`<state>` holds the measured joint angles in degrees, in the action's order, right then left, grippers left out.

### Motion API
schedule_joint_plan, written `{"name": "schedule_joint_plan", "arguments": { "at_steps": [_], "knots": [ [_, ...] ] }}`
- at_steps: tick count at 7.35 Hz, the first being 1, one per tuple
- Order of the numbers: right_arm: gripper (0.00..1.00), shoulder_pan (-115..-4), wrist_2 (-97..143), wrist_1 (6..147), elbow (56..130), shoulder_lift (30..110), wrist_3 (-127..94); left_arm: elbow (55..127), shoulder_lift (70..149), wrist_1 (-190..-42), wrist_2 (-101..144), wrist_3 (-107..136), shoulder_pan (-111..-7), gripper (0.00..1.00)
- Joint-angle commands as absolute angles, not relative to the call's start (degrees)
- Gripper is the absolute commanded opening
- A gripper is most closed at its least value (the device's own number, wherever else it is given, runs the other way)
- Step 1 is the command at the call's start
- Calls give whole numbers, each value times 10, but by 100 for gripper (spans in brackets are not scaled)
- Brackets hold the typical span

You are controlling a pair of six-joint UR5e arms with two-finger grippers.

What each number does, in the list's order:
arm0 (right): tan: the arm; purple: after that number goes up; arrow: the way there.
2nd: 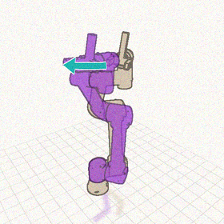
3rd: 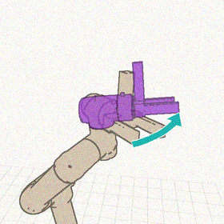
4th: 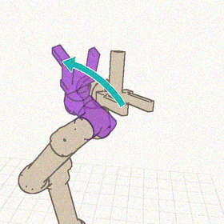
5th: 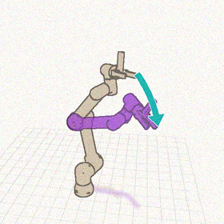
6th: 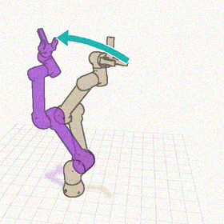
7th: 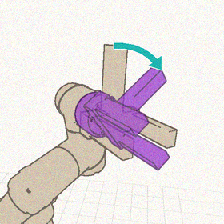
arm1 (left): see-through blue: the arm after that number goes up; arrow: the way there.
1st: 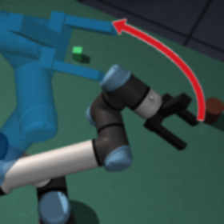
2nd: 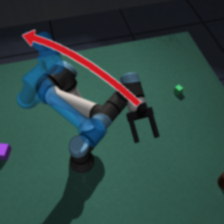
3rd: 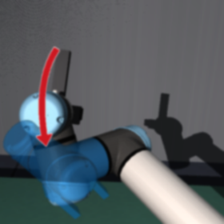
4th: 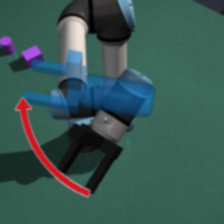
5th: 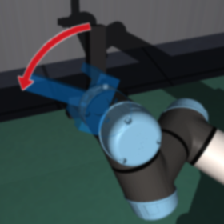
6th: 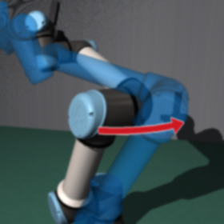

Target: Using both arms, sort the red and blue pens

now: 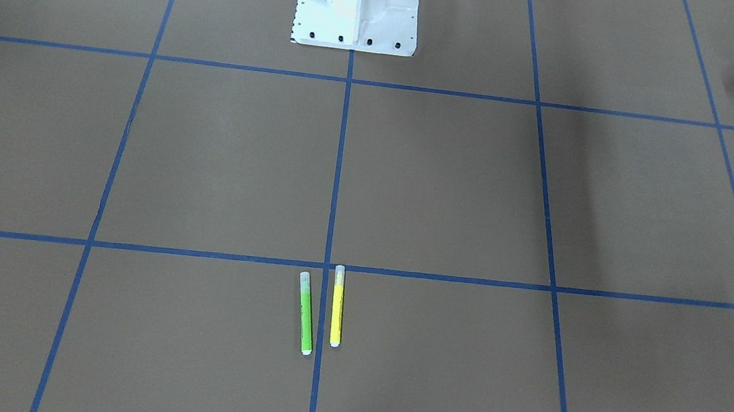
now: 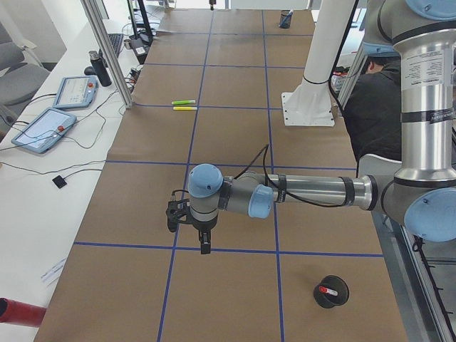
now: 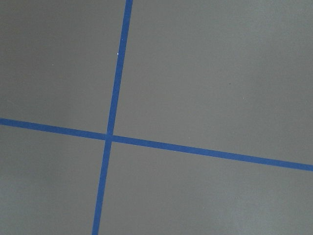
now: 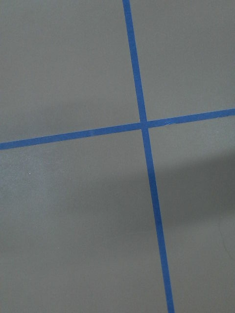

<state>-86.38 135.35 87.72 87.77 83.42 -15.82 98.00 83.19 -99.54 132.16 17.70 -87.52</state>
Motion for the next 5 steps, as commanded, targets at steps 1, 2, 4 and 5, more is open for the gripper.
{"name": "schedule_joint_plan", "arguments": {
  "at_steps": [1, 2, 4, 5],
  "knots": [
    [100, -862, 1354, 876, 878, 834, -163, 992, 830, -991, 1366, 178, -879, 100],
    [100, -862, 1353, 875, 879, 835, -162, 988, 830, -991, 1368, 180, -878, 100],
    [100, -862, 1353, 875, 881, 834, -157, 987, 831, -993, 1368, 180, -877, 100],
    [100, -862, 1353, 875, 878, 835, -156, 984, 835, -992, 1367, 178, -877, 100]
  ]
}}
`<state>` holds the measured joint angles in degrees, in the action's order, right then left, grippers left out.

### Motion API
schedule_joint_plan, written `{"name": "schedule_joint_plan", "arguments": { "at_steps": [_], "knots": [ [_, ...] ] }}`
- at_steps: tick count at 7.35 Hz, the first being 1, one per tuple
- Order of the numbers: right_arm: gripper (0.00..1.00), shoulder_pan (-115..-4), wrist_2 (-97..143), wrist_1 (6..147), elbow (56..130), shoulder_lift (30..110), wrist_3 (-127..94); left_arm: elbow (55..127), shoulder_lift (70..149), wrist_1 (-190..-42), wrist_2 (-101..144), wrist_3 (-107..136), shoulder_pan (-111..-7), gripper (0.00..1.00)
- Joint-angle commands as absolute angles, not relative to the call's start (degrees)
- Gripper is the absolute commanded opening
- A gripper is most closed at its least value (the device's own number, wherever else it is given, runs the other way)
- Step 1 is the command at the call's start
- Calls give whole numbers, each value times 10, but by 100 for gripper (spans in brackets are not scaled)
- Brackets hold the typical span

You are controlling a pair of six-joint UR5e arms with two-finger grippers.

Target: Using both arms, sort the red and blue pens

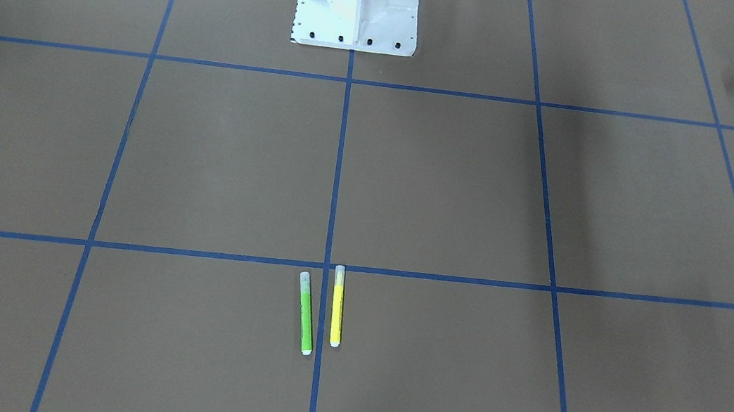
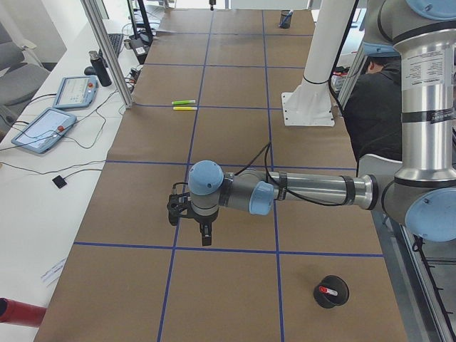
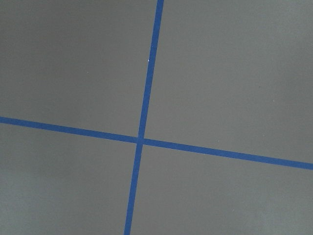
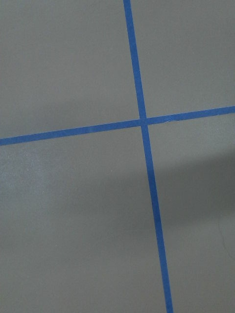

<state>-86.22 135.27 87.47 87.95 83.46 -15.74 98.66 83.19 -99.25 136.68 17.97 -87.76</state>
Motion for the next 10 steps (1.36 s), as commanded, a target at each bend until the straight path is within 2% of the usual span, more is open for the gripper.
{"name": "schedule_joint_plan", "arguments": {
  "at_steps": [1, 10],
  "knots": [
    [100, -862, 1352, 875, 881, 835, -158, 981, 830, -998, 1368, 179, -879, 100],
    [100, -862, 1357, 875, 883, 837, -162, 979, 829, -992, 1309, 179, -876, 100]
  ]
}}
